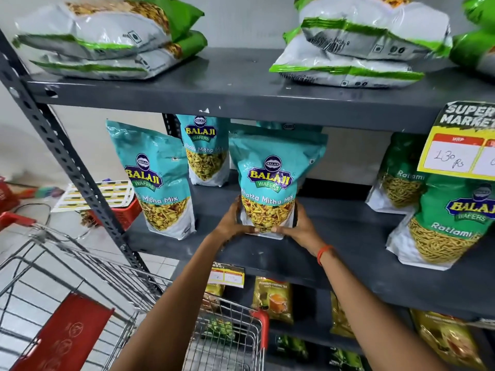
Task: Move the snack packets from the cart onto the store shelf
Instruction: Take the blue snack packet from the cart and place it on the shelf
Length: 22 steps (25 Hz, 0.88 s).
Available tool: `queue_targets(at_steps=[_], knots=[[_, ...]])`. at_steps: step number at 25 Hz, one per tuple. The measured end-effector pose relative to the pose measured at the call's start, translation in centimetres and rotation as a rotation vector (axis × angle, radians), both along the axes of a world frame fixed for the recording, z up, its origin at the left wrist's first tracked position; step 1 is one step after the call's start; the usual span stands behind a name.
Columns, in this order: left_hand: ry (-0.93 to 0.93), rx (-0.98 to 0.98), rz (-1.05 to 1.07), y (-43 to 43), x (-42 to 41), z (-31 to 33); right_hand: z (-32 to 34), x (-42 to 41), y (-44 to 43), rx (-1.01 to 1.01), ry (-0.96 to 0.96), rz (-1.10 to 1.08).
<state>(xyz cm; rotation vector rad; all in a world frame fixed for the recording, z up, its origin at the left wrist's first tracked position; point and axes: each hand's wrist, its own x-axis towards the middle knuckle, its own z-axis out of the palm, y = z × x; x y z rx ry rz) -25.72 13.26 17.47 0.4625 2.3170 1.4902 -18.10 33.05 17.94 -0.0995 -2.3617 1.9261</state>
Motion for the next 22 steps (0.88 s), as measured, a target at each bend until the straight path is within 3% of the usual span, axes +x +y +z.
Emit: queue_targets(at_steps=[3, 15, 18, 22], knots=[[-0.013, -0.067, -0.033, 0.3, 0.1, 0.5, 0.3, 0.1, -0.3, -0.007, -0.043, 0.008], [-0.083, 0.057, -0.017, -1.1, 5.5, -1.1, -1.1, 4.8, -1.7, -0.049, -0.107, -0.009], [0.165, 0.069, 0.076, 0.2, 8.2, -0.2, 0.1, 6.0, -2.4, 0.008, -0.044, -0.138], [0.634, -0.005, 0.192, 3.3, 13.0, 0.9, 2.0, 8.4, -2.3, 0.143, 0.274, -0.428]])
